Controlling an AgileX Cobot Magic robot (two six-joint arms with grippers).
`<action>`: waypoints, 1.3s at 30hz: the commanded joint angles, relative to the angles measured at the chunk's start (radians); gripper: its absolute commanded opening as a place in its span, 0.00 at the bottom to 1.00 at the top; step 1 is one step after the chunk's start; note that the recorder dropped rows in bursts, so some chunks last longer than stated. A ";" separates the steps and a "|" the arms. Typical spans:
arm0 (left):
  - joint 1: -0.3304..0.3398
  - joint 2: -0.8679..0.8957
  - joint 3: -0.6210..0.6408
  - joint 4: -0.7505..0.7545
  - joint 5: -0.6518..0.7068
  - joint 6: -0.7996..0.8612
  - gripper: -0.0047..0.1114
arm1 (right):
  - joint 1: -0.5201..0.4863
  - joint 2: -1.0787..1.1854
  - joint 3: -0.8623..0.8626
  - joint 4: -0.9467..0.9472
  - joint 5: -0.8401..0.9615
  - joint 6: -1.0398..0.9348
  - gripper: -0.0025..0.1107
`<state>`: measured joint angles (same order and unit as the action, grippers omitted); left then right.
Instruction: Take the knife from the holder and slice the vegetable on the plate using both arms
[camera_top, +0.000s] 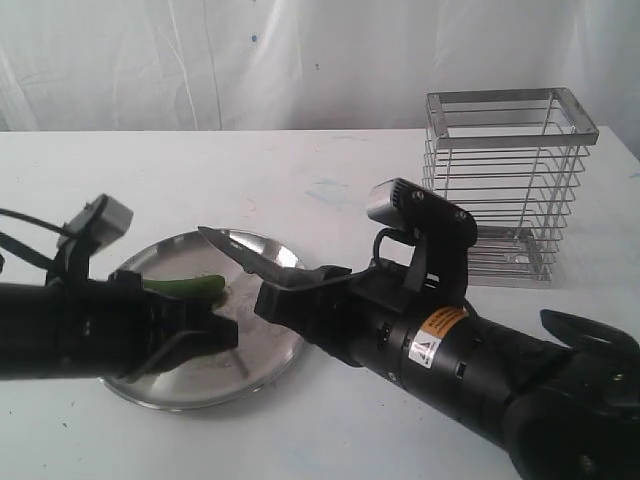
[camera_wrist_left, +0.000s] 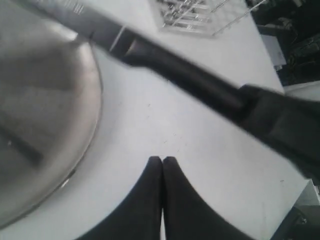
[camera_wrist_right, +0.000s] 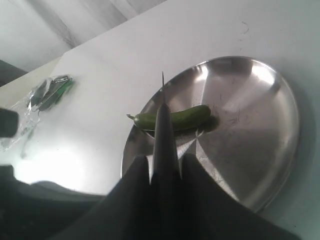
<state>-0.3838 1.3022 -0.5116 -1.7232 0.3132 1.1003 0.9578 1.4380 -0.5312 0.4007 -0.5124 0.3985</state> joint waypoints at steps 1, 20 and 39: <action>0.000 0.048 0.033 -0.021 0.021 -0.028 0.04 | -0.001 0.000 -0.005 -0.004 -0.028 -0.011 0.02; 0.000 0.154 -0.101 -0.021 0.057 0.002 0.04 | 0.001 0.000 -0.005 -0.082 0.151 0.034 0.02; 0.004 0.128 -0.135 -0.021 0.023 0.052 0.04 | -0.001 0.047 -0.005 -0.082 0.103 0.023 0.02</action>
<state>-0.3838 1.4571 -0.6216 -1.7232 0.3409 1.1321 0.9578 1.4622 -0.5312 0.3312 -0.3519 0.4283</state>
